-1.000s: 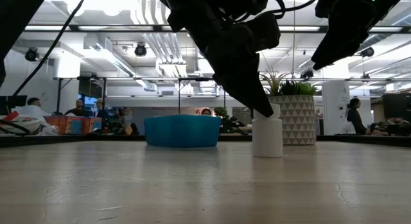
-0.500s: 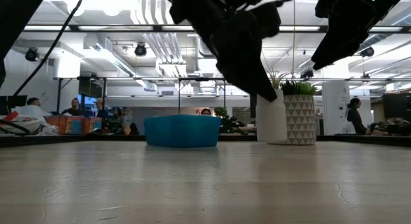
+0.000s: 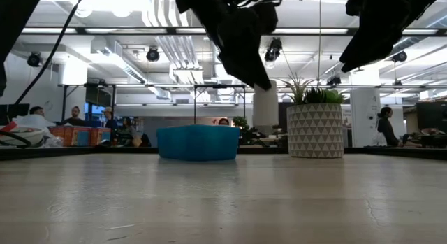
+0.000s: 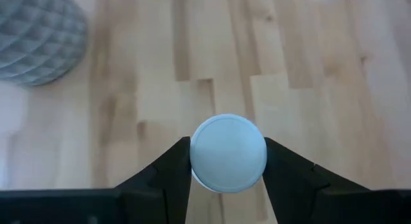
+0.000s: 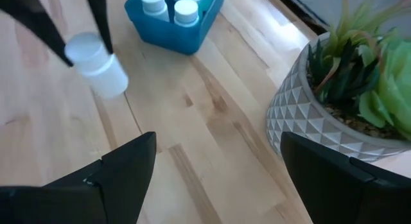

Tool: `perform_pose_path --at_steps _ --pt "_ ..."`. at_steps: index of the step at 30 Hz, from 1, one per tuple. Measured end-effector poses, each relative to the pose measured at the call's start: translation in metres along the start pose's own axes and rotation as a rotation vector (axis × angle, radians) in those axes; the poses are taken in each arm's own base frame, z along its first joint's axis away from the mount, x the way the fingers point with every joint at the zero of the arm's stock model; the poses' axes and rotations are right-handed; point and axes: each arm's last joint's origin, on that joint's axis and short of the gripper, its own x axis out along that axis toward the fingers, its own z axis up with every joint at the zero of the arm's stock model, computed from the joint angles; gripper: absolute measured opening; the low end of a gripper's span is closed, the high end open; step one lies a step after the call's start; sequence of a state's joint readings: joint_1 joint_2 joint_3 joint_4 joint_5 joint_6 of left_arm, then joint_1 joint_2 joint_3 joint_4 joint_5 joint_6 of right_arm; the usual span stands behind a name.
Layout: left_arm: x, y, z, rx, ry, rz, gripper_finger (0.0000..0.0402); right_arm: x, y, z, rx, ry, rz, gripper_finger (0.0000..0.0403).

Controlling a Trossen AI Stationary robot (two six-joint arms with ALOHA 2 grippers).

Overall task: Pick and place pill bottles into a basket
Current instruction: Put the white pill bottle into the dark blue bin

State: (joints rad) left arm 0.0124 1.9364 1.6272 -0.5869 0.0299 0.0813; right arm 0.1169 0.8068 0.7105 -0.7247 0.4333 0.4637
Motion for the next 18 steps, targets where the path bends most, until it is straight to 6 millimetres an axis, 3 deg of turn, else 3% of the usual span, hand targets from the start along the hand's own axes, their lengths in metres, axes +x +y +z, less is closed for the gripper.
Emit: perform_pose_path --at_steps 8,18 --pt "-0.039 0.015 0.004 -0.027 -0.03 0.09 0.015 -0.008 -0.004 0.0 0.019 -0.038 0.004 0.0325" --pt "-0.098 0.028 -0.012 -0.105 0.017 0.185 0.015 -0.016 -0.009 0.0 0.043 -0.074 0.021 0.0325"
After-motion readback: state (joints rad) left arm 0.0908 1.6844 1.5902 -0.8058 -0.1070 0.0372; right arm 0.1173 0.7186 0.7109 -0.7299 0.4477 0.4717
